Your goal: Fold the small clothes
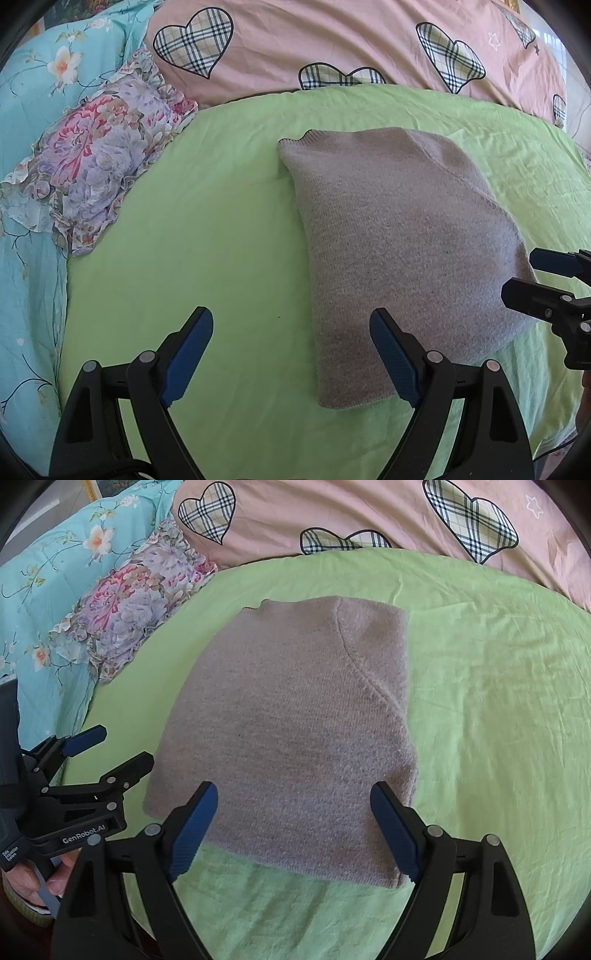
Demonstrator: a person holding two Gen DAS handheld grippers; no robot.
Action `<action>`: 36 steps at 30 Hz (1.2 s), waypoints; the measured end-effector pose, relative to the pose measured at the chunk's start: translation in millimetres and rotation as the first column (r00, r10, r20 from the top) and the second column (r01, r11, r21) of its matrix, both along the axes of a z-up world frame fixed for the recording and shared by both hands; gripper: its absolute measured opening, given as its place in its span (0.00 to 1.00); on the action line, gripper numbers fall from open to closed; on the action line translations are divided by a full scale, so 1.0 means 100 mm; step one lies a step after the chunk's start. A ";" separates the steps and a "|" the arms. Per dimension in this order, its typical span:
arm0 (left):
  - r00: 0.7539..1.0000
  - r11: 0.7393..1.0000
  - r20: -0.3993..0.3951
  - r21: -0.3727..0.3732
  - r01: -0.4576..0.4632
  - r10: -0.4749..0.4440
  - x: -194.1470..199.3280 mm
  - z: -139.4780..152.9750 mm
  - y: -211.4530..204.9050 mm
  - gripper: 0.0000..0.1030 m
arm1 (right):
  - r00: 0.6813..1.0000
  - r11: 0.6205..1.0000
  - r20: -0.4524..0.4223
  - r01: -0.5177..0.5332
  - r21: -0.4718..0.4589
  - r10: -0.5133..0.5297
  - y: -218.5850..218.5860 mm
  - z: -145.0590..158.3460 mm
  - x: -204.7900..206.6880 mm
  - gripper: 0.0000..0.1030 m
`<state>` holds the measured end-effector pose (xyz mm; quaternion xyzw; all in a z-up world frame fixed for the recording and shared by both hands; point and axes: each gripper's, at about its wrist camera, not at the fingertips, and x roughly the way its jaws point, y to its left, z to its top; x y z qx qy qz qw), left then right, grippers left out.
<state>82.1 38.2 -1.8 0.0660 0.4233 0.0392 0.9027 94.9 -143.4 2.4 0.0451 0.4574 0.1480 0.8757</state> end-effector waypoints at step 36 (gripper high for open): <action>1.000 1.000 0.017 -0.009 0.000 0.000 0.00 0.08 -0.06 0.85 | 1.000 1.000 0.016 0.002 0.004 -0.003 0.03 0.06 0.00 0.82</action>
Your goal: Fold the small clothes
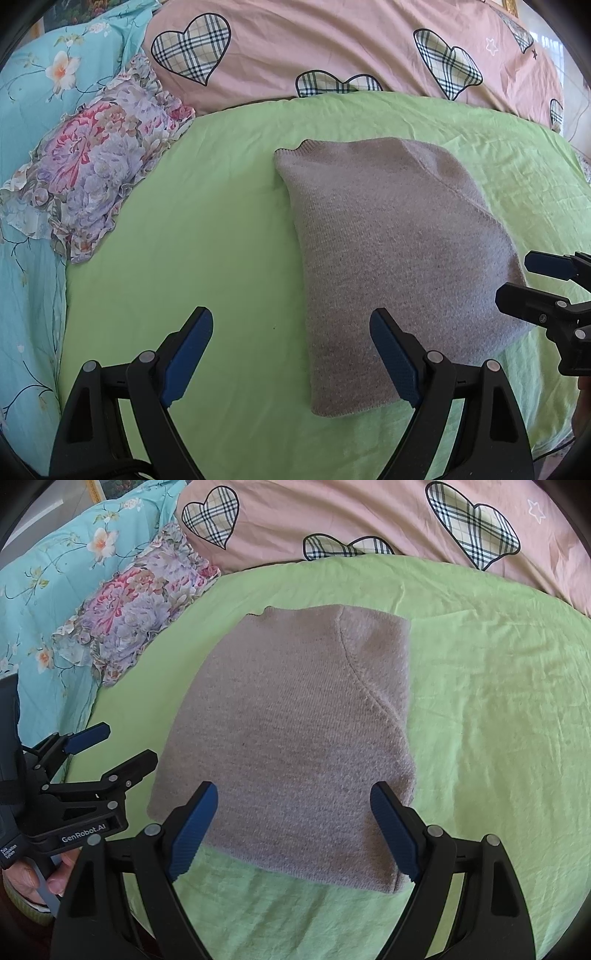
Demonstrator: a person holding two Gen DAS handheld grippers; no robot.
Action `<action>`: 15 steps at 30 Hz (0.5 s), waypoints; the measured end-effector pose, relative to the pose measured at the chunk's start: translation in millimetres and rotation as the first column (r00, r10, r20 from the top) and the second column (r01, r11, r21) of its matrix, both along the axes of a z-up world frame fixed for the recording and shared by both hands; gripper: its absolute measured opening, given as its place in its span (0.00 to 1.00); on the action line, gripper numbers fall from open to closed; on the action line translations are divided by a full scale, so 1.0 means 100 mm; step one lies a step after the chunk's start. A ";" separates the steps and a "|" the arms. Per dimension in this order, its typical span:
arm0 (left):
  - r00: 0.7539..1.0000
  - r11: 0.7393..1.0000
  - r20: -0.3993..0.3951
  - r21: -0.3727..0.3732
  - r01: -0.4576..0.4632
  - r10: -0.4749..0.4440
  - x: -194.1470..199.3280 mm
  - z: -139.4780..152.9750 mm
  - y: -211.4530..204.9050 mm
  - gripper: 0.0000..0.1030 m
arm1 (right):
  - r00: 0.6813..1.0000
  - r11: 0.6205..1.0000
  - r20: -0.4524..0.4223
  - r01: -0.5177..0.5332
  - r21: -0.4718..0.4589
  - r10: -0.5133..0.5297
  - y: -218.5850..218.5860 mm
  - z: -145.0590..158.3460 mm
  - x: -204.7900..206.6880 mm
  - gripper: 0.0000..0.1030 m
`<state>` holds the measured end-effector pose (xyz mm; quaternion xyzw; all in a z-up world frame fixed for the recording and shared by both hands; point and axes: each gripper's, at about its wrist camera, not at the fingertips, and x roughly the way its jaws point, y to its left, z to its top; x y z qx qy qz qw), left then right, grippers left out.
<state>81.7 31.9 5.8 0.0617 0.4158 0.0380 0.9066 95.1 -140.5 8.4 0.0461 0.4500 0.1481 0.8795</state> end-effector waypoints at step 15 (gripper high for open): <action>1.000 1.000 -0.002 0.001 0.006 -0.006 0.04 0.02 -0.02 0.85 | 1.000 1.000 0.001 0.000 0.004 0.000 -0.02 0.00 0.02 0.82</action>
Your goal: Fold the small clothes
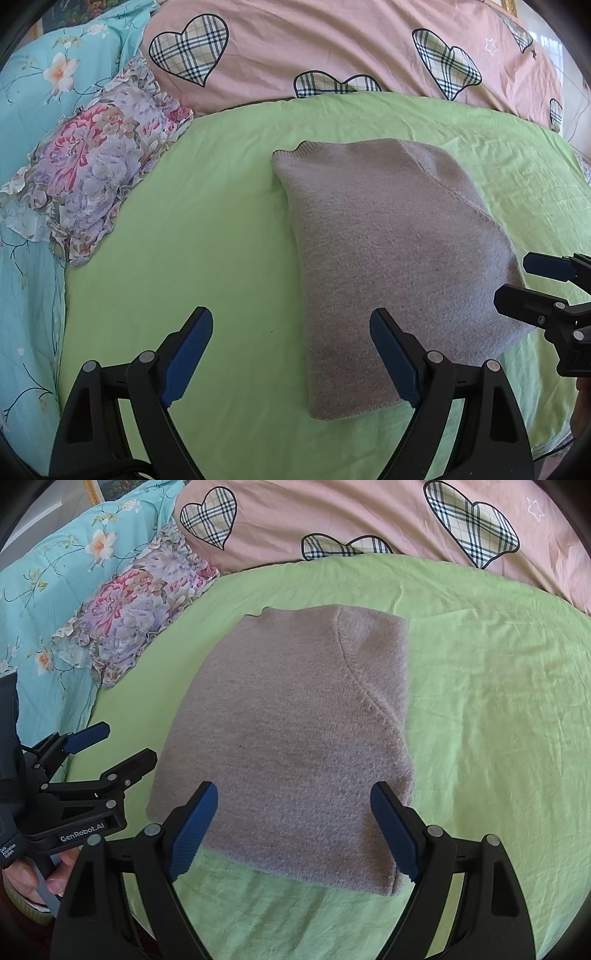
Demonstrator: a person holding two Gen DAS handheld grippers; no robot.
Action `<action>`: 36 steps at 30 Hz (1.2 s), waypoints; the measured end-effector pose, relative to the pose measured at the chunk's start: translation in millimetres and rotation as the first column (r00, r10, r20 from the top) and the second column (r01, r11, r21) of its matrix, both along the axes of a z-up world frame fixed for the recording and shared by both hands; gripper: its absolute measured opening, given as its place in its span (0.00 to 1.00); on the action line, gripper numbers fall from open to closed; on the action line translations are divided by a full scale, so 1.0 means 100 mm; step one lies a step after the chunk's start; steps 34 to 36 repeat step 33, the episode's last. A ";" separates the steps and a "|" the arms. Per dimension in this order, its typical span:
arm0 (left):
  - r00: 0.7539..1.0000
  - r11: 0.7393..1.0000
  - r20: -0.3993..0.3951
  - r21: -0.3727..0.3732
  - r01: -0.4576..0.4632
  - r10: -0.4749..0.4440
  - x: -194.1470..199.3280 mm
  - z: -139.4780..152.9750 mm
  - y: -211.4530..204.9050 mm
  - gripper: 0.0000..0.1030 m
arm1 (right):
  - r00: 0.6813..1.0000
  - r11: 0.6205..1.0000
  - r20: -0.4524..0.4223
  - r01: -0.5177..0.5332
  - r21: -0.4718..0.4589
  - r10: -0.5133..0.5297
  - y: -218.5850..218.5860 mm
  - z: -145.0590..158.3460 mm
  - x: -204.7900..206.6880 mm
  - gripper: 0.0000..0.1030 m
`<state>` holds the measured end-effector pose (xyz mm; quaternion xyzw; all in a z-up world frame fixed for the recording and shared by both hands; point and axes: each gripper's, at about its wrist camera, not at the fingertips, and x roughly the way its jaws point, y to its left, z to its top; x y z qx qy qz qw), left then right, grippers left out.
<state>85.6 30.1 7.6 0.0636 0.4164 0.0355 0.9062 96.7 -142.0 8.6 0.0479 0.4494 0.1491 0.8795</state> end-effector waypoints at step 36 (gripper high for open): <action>0.997 0.998 0.044 0.003 -0.060 0.060 0.07 0.09 0.10 0.85 | 0.999 0.999 0.025 0.021 0.029 -0.022 -0.05 0.02 0.08 0.82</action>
